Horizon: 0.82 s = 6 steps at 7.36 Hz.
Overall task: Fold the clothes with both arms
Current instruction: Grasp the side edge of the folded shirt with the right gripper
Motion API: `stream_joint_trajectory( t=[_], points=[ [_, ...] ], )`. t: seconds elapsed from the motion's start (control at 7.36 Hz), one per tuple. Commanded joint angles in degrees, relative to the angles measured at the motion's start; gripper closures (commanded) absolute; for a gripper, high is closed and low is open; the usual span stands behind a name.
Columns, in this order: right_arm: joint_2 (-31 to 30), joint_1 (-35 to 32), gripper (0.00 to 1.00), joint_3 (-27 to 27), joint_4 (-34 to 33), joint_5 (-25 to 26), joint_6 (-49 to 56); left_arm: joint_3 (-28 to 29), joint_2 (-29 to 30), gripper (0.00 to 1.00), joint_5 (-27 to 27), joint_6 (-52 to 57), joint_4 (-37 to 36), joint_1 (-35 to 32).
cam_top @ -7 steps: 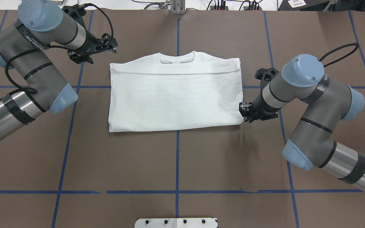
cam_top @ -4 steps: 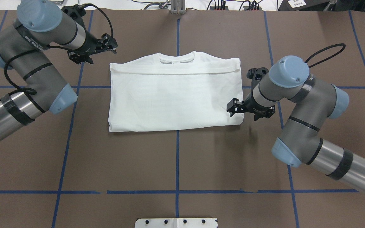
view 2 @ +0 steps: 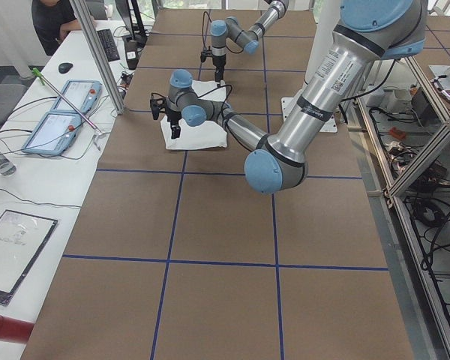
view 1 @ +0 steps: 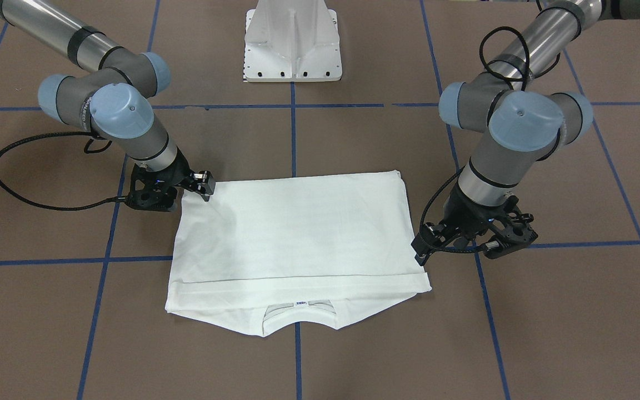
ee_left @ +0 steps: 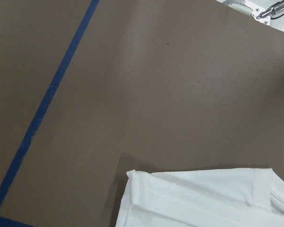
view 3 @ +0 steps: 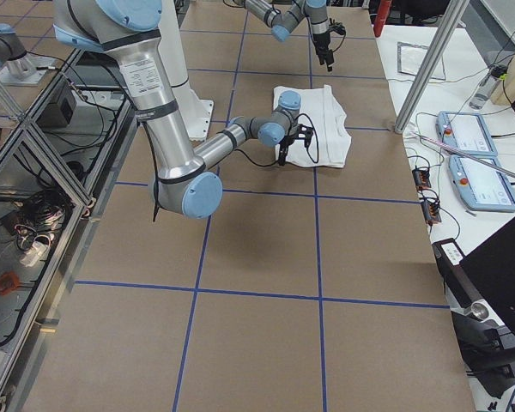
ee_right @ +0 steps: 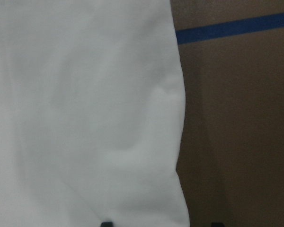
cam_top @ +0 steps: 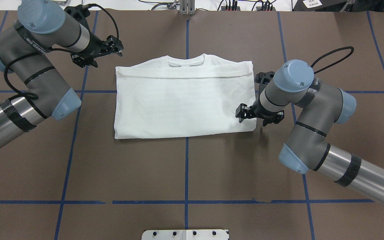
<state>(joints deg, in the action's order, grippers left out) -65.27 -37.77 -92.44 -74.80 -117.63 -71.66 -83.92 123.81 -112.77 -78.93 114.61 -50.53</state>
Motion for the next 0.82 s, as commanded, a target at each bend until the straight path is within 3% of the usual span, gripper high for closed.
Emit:
stream_joint_trajectory(
  t=[0.0,0.41,0.68],
  points=[
    [-0.5,0.1,1.0,-0.3,0.0,-0.1,0.0,0.0,-0.3,0.0,0.0,0.1,0.2,0.0],
    [-0.7,-0.3,1.0,-2.5,-0.8,-0.4,-0.1,0.0,-0.2,0.0,0.8,0.0,0.2,0.0],
    [-7.6,-1.3,1.0,-9.4,-0.8,-0.6,0.0,-0.9,-0.2,0.0,0.9,-0.1,0.0,0.1]
  ],
)
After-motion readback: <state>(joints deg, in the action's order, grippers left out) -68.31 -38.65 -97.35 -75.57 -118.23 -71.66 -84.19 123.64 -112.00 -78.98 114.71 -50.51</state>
